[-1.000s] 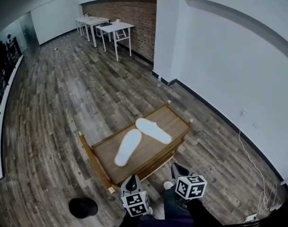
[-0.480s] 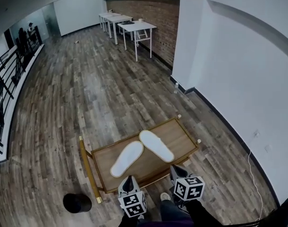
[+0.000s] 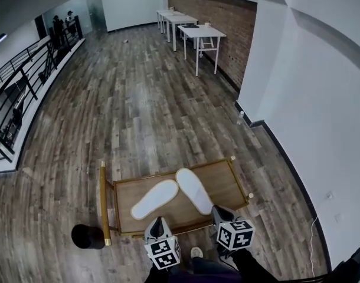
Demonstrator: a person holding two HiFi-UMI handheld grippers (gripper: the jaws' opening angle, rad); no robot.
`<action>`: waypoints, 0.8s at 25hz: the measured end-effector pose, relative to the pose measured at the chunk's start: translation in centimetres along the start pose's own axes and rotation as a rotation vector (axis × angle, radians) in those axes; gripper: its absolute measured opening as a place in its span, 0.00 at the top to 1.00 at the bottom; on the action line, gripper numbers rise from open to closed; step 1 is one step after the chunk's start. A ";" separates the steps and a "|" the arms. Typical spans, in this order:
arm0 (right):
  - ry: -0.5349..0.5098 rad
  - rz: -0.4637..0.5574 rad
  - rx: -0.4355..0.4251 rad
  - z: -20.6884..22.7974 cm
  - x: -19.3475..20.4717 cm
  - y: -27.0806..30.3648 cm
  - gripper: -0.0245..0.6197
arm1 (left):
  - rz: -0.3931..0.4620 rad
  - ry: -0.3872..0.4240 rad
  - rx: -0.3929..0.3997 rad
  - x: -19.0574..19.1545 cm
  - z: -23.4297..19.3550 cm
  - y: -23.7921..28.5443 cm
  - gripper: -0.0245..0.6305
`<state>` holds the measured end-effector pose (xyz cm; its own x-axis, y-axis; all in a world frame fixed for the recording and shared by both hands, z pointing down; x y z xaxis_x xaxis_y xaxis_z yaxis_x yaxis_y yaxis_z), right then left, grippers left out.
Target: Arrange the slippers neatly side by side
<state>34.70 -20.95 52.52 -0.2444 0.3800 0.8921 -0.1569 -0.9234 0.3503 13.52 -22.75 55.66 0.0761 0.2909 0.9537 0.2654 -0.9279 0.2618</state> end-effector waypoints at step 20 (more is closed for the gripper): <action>-0.027 -0.065 -0.167 -3.5 0.2 4.7 0.96 | 0.013 -0.009 -0.127 -1.2 -3.4 -0.7 0.96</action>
<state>30.56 -25.04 53.33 -0.2026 0.4352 0.8773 -0.3293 -0.8739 0.3575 9.94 -23.31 54.83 0.0877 0.2800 0.9560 0.1402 -0.9536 0.2665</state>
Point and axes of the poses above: the fingertips, and each gripper's own axes: y forward along the fingers, z to its right, x out of its underside, the point moved 3 cm from there along -y, backward along the fingers, and after that the axes turned 12 degrees about z, right-handed, at the moved point
